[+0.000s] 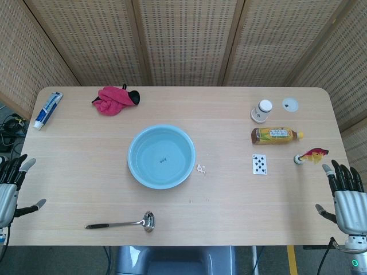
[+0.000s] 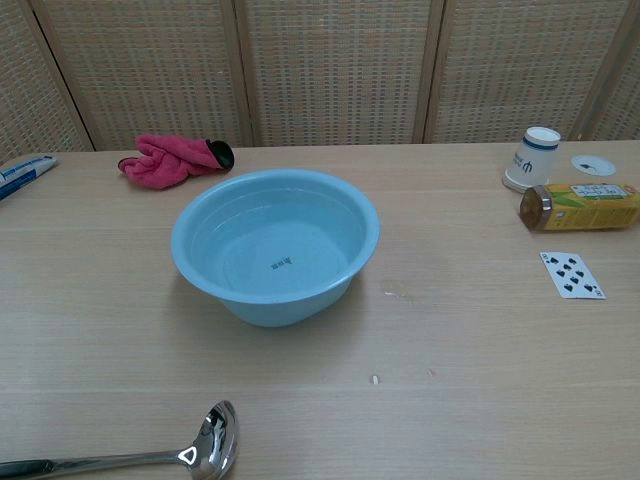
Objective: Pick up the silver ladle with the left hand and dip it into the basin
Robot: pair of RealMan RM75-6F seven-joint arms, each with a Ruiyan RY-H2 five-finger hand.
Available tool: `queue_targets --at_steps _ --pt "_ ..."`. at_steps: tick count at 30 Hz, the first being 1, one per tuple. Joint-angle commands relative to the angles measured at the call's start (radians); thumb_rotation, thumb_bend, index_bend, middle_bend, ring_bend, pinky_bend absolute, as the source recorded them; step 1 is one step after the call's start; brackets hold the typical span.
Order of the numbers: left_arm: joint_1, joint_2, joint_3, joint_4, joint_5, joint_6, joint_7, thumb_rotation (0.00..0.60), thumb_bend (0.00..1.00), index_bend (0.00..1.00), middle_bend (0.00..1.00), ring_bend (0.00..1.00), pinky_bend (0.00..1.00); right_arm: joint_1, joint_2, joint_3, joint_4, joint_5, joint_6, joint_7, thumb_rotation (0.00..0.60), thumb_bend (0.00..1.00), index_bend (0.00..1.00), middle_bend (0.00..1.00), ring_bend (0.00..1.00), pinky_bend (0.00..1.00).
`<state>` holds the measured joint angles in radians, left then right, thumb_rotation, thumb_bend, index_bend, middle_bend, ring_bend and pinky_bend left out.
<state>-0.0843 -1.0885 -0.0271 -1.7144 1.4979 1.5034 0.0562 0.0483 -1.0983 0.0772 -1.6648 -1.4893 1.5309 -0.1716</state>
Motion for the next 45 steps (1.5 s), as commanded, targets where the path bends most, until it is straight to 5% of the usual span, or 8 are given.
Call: queue_targets --at_steps 1,5,7,9,12,14,23,45 --pt "0.000 0.002 0.001 -0.004 -0.002 -0.003 0.005 0.576 0.00 0.00 0.00 0.00 0.00 0.000 -0.001 0.000 0.001 -0.002 0.002 0.000 0.600 0.00 0.00 0.00 0.00 0.00" --pt "0.000 0.002 0.003 -0.007 0.002 -0.005 0.011 0.580 0.00 0.00 0.00 0.00 0.00 0.000 -0.001 -0.001 0.002 -0.004 0.000 -0.001 0.600 0.00 0.00 0.00 0.00 0.00" --pt "-0.001 -0.007 0.002 -0.003 0.022 0.007 0.026 0.580 0.00 0.00 0.20 0.15 0.08 -0.001 0.000 0.000 0.001 -0.002 0.001 0.003 0.600 0.00 0.00 0.00 0.00 0.00" --pt "-0.005 -0.019 0.022 -0.001 0.043 -0.013 0.030 0.588 0.00 0.00 0.62 0.54 0.46 0.000 0.002 0.002 -0.001 -0.002 0.001 0.006 0.600 0.00 0.00 0.00 0.00 0.00" --pt "-0.023 -0.025 0.054 -0.022 0.042 -0.087 0.076 0.600 0.00 0.03 0.89 0.83 0.90 0.000 0.004 0.004 -0.003 0.001 0.002 0.008 0.600 0.00 0.00 0.00 0.00 0.00" --pt "-0.040 -0.039 0.070 -0.036 0.033 -0.143 0.118 0.600 0.00 0.10 0.95 0.89 0.98 -0.001 0.005 0.005 -0.004 0.003 0.001 0.009 0.600 0.00 0.00 0.00 0.00 0.00" --pt "-0.097 -0.166 0.116 -0.066 -0.091 -0.358 0.335 0.600 0.02 0.37 0.98 0.91 1.00 0.001 0.007 0.004 -0.003 0.005 -0.006 0.011 0.600 0.00 0.00 0.00 0.00 0.00" --pt "-0.127 -0.376 0.124 0.055 -0.201 -0.405 0.458 0.600 0.35 0.46 0.98 0.91 1.00 0.007 0.011 0.001 -0.004 0.013 -0.026 0.019 0.600 0.00 0.00 0.00 0.00 0.00"
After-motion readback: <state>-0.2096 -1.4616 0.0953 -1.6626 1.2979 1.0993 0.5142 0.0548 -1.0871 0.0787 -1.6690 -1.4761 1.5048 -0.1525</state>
